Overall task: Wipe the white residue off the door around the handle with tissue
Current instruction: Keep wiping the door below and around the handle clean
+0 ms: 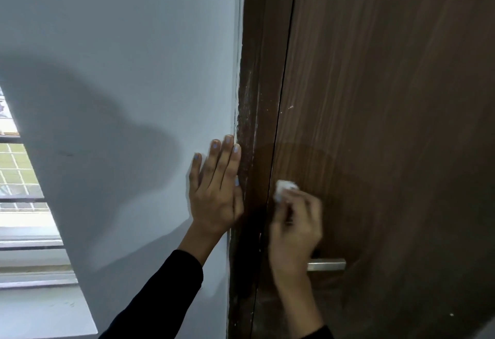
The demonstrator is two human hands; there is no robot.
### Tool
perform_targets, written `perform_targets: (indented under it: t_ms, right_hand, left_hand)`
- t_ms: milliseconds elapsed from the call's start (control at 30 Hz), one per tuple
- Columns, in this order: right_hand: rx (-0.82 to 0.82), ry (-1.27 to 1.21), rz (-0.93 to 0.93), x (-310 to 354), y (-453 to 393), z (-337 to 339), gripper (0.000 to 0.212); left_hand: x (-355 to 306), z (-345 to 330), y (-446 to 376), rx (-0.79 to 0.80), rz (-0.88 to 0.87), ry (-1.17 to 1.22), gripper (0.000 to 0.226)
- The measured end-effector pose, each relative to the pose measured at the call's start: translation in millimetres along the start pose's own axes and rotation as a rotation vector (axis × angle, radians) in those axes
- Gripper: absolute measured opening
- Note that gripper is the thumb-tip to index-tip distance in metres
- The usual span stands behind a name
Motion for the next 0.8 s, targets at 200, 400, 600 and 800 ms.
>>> perform_targets:
  t_ms: [200, 400, 600, 800]
  right_hand:
    - [0.017, 0.056, 0.053, -7, -19, 12, 0.023]
    - [-0.015, 0.282, -0.36, -89, -8, 57, 0.024]
    - [0.061, 0.144, -0.234, -53, 8, 24, 0.031]
    - [-0.253, 0.024, -0.271, -51, -62, 54, 0.028]
  left_hand:
    - [0, -3, 5, 0.004, 0.001, 0.005, 0.058]
    - [1, -7, 9, -0.011, 0.002, -0.011, 0.058]
    - [1, -6, 9, -0.03, -0.009, -0.001, 0.056]
    - [0, -5, 8, -0.013, 0.001, -0.004, 0.056]
Point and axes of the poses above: each hand's wrist, its own y-axis away from the middle knuckle, its own z-axis out of the back of the hand, x = y × z, the point moved 8 cm from there along -y, towards the middle knuckle, and after that the axes turned 3 degrees about -x, right-handed, at the moved point
